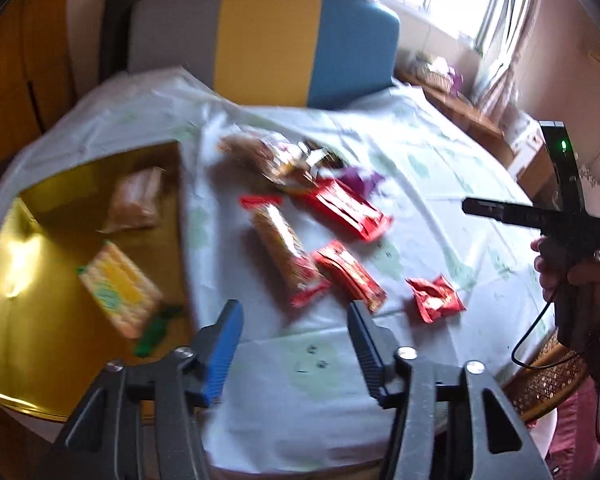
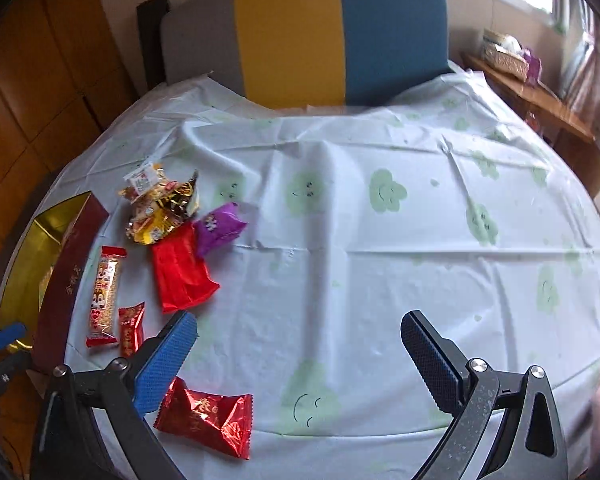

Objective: Organize snacks
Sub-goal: 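Grasp the red candy bar with the left tool while the right tool grasps a red candy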

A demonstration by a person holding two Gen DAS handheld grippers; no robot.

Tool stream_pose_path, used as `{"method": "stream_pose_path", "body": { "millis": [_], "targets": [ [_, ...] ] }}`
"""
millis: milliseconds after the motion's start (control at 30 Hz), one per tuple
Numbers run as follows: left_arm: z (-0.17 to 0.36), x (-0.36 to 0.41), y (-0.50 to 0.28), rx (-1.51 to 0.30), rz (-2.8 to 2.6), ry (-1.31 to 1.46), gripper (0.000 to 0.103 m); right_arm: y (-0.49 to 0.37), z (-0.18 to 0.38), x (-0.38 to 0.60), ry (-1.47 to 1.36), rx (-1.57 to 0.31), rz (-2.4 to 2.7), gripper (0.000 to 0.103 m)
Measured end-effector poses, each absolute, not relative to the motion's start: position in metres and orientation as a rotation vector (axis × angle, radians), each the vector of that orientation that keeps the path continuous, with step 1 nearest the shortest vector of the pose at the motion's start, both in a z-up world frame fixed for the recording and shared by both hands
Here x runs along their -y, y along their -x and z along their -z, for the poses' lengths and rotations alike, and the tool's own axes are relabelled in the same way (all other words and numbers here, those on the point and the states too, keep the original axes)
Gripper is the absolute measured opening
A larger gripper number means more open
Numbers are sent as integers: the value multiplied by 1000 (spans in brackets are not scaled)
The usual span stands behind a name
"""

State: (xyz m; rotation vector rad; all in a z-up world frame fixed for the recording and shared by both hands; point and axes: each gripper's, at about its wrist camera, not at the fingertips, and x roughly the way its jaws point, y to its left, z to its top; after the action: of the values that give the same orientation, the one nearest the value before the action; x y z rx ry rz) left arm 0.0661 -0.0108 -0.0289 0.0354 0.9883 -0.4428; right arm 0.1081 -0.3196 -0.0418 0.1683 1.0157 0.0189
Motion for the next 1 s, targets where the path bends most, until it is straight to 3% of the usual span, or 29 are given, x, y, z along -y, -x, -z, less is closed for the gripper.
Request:
{"method": "stream_pose_path", "body": {
  "millis": [133, 367, 733, 800, 1000],
  "targets": [
    [41, 42, -72, -1063, 492, -38, 42, -111, 39, 324, -208, -997, -25, 103],
    [68, 77, -95, -1182, 501, 15, 40, -108, 30, 332, -269, -973, -32, 103],
    [87, 111, -116, -1195, 474, -34, 40, -107, 25, 333, -293, -955, -50, 103],
    [90, 117, -120, -1186, 471, -65, 33, -107, 25, 333, -292, -953, -49, 103],
    [96, 131, -126, -1157, 467, -152, 30, -107, 24, 333, -284, -952, -50, 103]
  ]
}}
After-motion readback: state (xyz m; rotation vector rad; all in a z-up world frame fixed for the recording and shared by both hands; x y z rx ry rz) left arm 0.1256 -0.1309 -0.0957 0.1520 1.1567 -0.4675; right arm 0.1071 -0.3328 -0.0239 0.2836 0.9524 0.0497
